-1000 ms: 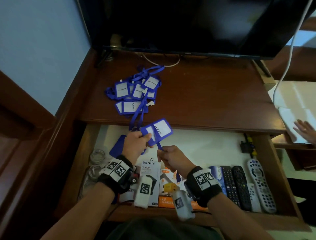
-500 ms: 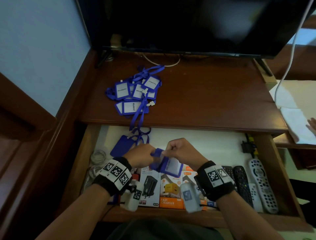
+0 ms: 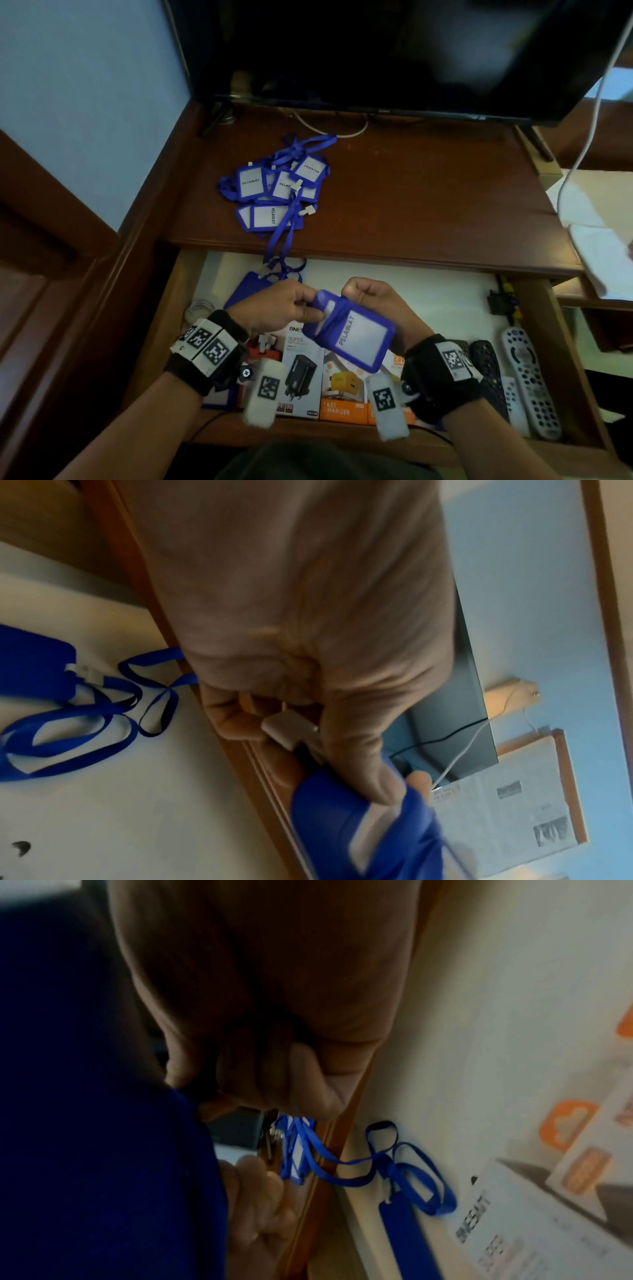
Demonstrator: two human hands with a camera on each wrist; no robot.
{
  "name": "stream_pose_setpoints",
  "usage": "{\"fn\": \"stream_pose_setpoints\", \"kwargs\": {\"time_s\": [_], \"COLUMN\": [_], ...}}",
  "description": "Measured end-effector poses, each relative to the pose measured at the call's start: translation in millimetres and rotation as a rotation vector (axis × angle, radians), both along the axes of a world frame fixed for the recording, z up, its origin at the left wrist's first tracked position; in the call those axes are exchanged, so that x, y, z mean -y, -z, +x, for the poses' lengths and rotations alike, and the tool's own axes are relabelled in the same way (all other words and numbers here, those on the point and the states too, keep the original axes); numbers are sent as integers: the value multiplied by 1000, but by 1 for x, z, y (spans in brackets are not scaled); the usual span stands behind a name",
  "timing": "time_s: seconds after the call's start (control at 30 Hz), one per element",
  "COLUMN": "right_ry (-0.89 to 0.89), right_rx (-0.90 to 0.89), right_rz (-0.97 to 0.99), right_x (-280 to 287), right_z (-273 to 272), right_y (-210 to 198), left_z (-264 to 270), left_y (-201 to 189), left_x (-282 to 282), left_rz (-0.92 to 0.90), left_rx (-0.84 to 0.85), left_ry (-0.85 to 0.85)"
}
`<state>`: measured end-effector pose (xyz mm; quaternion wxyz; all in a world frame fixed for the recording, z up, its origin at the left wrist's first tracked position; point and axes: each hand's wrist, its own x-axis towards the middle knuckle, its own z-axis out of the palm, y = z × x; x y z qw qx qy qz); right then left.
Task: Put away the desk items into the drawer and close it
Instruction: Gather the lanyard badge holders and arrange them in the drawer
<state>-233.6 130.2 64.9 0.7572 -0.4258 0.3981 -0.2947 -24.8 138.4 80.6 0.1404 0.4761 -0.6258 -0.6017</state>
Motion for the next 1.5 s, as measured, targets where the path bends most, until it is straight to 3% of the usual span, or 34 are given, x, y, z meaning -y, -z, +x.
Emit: {"fn": "stream_pose_setpoints", "kwargs": {"time_s": [0.27, 0.4, 0.5, 0.63, 0.77, 0.87, 1.0, 1.07, 1.13, 1.27, 1.37, 1.5], "right_ry": [273, 352, 316, 294, 245, 150, 85, 108, 123, 80, 25, -115], "right_rx": [405, 300, 327, 316, 192, 22, -204, -302, -364, -485, -574, -874], "right_rz": [191, 87, 70, 118, 190, 208, 262, 305, 326, 294, 219, -165], "right_x": [2, 4, 4, -5, -13, -19, -18, -15, -12, -3, 11, 34], "right_z": [36, 60, 77, 100, 120, 128, 126, 123, 122, 133, 154, 184], "right_y": [-10, -3, 1, 6, 17, 22, 37, 48, 56, 66, 71, 89], "left_z": [3, 3, 9, 25, 48, 70, 101, 118, 134, 142, 135, 129], "left_y": [8, 10, 12, 16, 28, 37, 44, 53, 64, 62, 60, 72], "left_x": [-6, -10, -10, -15, -30, -41, -47, -43, -35, -22, -19, -20], "left_rz": [15, -9, 31, 40, 63, 101, 86, 33, -13, -52, -43, -103], "left_rx": [-524, -728, -818, -758, -663, -528, -222, -12, 270, 723, 845, 885], "left_ry": [-406, -568, -626, -707, -833, -903, -929, -884, -727, -70, 251, 377]}}
